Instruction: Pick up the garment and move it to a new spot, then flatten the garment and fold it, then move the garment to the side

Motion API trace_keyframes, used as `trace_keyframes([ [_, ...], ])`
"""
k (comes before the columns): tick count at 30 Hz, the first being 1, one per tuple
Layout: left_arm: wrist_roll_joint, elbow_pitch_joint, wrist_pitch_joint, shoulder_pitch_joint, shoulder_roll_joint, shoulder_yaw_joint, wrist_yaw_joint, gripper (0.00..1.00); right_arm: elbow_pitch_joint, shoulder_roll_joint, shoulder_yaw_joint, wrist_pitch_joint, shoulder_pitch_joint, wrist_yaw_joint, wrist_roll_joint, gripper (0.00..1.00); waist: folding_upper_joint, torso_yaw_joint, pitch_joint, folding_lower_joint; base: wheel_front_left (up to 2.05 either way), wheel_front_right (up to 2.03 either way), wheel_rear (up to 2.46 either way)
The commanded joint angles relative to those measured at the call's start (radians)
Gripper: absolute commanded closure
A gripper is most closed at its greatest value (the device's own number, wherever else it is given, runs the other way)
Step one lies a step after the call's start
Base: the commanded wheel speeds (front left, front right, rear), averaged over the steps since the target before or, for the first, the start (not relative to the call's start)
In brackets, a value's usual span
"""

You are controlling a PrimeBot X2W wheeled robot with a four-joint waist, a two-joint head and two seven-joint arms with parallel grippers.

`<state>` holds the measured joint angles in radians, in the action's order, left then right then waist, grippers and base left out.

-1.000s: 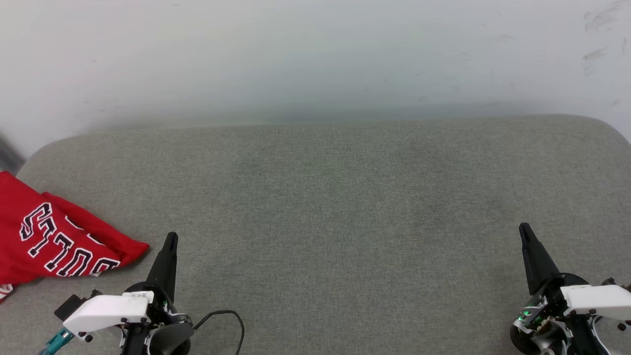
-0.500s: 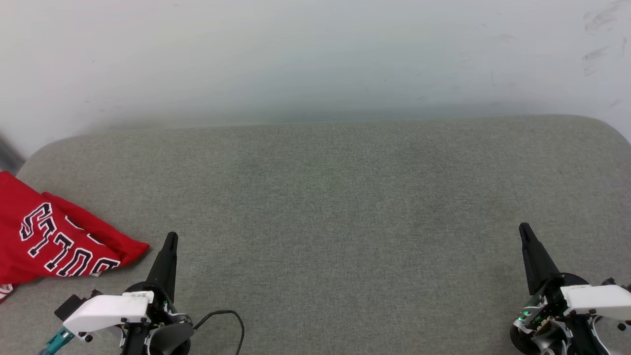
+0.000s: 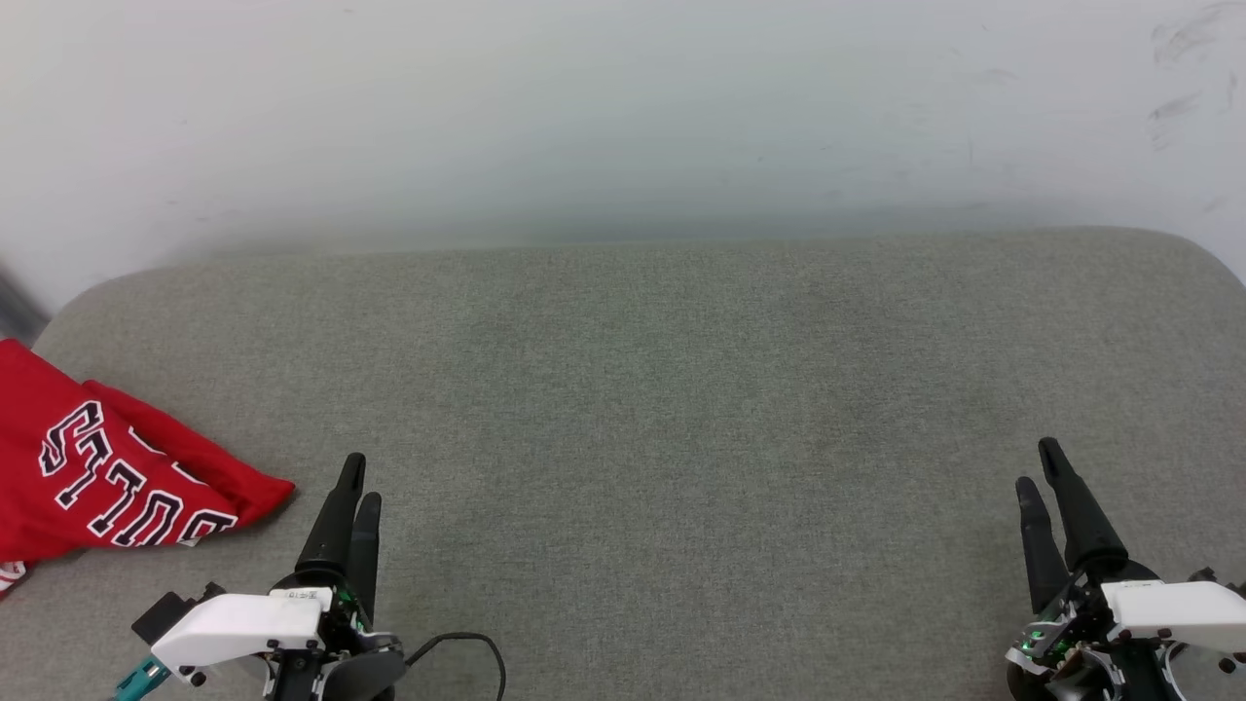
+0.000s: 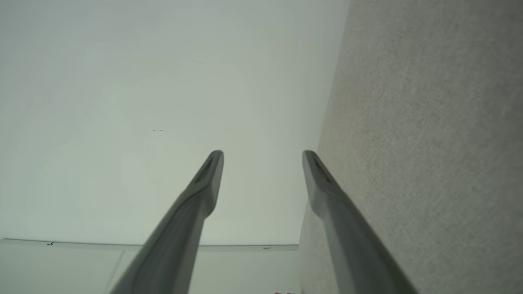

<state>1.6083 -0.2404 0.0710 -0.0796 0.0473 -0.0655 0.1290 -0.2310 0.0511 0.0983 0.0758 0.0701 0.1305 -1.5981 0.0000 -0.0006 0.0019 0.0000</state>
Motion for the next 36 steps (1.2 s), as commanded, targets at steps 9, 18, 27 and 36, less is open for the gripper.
trace_keyframes([
  [9, -0.103, 0.073, -0.046, -0.008, 0.003, 0.040, 0.002, 0.00, 0.067, 0.013, -0.023, -0.047, -0.010, 0.000, 0.040, 0.00, 0.0000, 0.001, -0.003, 0.0000, 0.00, 0.00, 0.00],
  [18, -0.252, 0.134, -0.084, 0.009, 0.003, 0.064, 0.002, 0.00, 0.097, 0.032, -0.036, -0.088, -0.019, 0.000, 0.193, 0.00, 0.0000, 0.002, -0.005, 0.0000, 0.00, 0.00, 0.00],
  [27, -0.467, 0.168, -0.118, 0.019, 0.003, 0.070, 0.002, 0.00, 0.141, 0.020, -0.022, -0.122, -0.031, 0.000, 0.485, 0.00, 0.0000, 0.003, -0.008, 0.0000, 0.00, 0.00, 0.00],
  [36, -0.678, 0.186, -0.149, 0.023, 0.011, 0.091, 0.002, 0.00, 0.171, 0.023, -0.044, -0.142, -0.043, 0.000, 0.720, 0.00, 0.0000, 0.003, -0.010, 0.0000, 0.00, 0.00, 0.00],
])
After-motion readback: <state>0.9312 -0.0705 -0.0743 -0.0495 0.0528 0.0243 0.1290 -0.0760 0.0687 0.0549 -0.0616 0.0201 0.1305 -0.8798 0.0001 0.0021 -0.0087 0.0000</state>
